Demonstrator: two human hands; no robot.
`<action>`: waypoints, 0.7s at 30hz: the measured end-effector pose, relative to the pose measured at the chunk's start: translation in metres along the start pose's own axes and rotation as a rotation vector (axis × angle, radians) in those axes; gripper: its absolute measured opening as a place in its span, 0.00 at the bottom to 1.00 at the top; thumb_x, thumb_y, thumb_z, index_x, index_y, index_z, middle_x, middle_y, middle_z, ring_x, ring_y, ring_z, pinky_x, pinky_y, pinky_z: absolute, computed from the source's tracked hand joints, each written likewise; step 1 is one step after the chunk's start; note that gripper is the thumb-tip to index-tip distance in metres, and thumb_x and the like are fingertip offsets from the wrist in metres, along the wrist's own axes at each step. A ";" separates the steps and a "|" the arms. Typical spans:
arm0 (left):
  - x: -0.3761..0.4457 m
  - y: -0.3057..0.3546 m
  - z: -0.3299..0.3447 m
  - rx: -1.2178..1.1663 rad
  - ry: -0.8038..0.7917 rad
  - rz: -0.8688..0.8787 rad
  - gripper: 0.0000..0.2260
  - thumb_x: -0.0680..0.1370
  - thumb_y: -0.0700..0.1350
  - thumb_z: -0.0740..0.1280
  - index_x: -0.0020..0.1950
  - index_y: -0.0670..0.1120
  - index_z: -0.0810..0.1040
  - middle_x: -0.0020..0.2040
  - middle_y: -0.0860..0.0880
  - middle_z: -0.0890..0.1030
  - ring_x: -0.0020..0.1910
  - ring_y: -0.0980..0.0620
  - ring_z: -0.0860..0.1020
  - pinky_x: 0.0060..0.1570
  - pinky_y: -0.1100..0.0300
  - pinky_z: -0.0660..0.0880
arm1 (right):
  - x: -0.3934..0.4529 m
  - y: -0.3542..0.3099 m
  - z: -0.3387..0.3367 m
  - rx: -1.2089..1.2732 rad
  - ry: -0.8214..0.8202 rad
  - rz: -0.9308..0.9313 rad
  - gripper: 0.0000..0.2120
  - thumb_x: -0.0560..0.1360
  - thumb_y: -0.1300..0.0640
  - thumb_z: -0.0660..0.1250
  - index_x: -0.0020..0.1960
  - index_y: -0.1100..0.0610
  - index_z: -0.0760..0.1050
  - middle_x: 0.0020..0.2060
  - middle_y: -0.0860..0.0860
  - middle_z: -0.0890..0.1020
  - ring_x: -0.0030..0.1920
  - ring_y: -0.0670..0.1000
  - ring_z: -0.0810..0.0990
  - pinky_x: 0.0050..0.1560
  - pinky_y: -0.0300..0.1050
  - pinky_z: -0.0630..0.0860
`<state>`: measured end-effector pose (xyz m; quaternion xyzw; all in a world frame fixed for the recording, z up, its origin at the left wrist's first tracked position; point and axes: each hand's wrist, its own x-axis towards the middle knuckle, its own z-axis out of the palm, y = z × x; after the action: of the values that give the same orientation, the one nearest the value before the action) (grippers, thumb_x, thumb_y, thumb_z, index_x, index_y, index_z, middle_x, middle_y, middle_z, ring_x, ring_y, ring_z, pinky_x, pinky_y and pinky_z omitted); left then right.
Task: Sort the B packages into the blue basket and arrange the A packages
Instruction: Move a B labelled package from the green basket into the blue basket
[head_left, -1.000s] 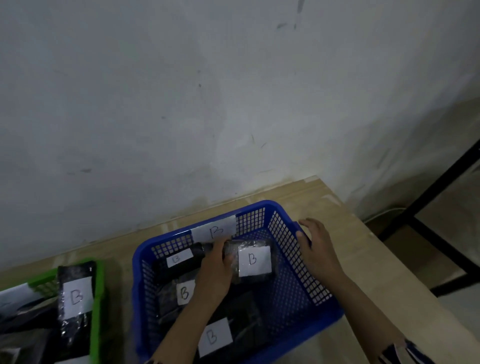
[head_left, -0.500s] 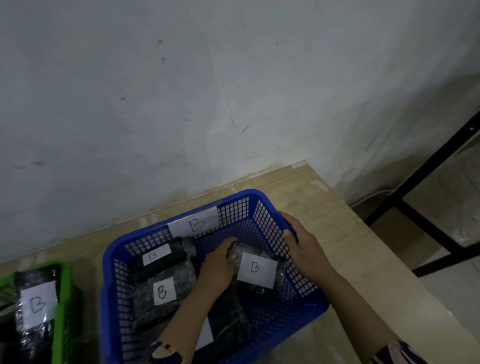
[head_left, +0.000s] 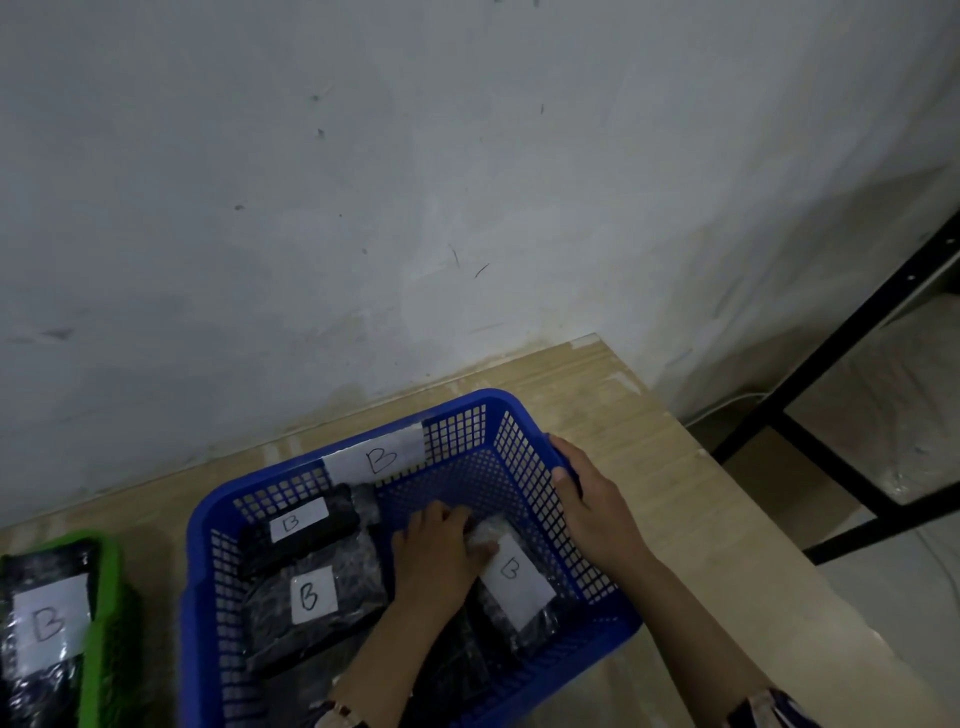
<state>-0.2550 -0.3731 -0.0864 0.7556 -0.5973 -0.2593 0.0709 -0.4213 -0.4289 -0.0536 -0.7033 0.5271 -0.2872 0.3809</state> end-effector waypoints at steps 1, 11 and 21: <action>-0.002 -0.001 0.000 0.038 -0.026 -0.024 0.26 0.73 0.63 0.59 0.67 0.52 0.64 0.68 0.48 0.67 0.67 0.45 0.64 0.65 0.47 0.60 | 0.000 0.000 0.000 0.004 0.001 0.003 0.19 0.80 0.55 0.53 0.70 0.50 0.61 0.60 0.40 0.70 0.60 0.42 0.69 0.58 0.36 0.66; -0.010 0.014 0.008 -0.115 -0.146 0.074 0.34 0.66 0.55 0.72 0.67 0.51 0.63 0.66 0.50 0.67 0.64 0.50 0.67 0.67 0.51 0.54 | -0.001 -0.001 0.000 0.013 0.010 0.016 0.18 0.79 0.52 0.52 0.69 0.48 0.62 0.58 0.40 0.72 0.58 0.42 0.72 0.56 0.36 0.68; -0.047 -0.017 -0.013 -0.198 0.062 0.087 0.27 0.76 0.58 0.60 0.72 0.55 0.55 0.75 0.54 0.56 0.73 0.56 0.57 0.74 0.51 0.45 | -0.027 -0.002 -0.006 -0.140 0.004 0.013 0.20 0.79 0.54 0.54 0.71 0.53 0.60 0.69 0.50 0.68 0.66 0.46 0.66 0.64 0.40 0.63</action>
<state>-0.2412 -0.3270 -0.0682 0.7260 -0.5984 -0.2903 0.1747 -0.4320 -0.4042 -0.0486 -0.7244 0.5512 -0.2485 0.3313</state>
